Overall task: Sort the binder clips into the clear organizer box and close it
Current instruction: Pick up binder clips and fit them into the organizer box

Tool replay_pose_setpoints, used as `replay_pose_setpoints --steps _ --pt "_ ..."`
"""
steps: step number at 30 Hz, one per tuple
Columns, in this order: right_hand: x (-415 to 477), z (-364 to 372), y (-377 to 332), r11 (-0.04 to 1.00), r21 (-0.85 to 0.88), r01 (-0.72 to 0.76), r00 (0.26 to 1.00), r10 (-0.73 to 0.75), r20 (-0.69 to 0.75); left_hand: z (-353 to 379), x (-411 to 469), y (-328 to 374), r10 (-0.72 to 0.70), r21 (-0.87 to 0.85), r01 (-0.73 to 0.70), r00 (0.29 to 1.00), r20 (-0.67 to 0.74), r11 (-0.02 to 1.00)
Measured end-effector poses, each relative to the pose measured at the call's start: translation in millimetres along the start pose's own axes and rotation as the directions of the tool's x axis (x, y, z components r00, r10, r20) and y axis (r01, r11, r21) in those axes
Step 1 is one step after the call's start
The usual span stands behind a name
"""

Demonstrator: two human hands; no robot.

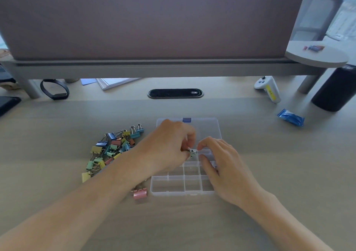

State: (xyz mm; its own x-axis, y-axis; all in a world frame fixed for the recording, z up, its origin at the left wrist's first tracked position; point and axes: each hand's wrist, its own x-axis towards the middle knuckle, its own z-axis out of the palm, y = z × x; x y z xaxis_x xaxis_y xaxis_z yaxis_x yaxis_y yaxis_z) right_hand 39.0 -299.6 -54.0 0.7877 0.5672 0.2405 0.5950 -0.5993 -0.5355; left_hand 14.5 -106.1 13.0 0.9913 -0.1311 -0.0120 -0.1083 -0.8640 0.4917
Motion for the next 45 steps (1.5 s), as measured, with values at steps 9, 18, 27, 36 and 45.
replay_pose_setpoints --steps 9,18,27,36,45 --pt "1.8 -3.3 -1.0 1.0 -0.021 0.016 1.0 -0.015 0.009 -0.4 -5.2 -5.1 -0.037 -0.081 0.038 0.999 0.011 0.996" --pt "26.6 -11.2 -1.7 0.994 0.095 0.048 0.993 -0.058 0.105 -7.0 -8.7 -14.5 -0.031 -0.147 0.031 1.0 -0.001 0.989" --pt "35.6 -9.5 0.9 0.995 0.093 0.021 0.994 -0.031 0.108 0.5 -6.1 -10.9 0.026 -0.108 -0.023 0.999 0.028 0.994" --pt "48.2 -14.8 -4.9 0.999 0.021 -0.043 0.985 0.039 0.167 1.5 -7.1 -16.4 0.017 -0.127 -0.016 1.0 0.007 0.992" --pt "55.2 -24.8 -8.3 0.999 0.048 0.012 0.933 -0.029 0.358 -4.9 -11.8 -23.5 0.008 -0.152 -0.009 1.0 -0.002 0.988"
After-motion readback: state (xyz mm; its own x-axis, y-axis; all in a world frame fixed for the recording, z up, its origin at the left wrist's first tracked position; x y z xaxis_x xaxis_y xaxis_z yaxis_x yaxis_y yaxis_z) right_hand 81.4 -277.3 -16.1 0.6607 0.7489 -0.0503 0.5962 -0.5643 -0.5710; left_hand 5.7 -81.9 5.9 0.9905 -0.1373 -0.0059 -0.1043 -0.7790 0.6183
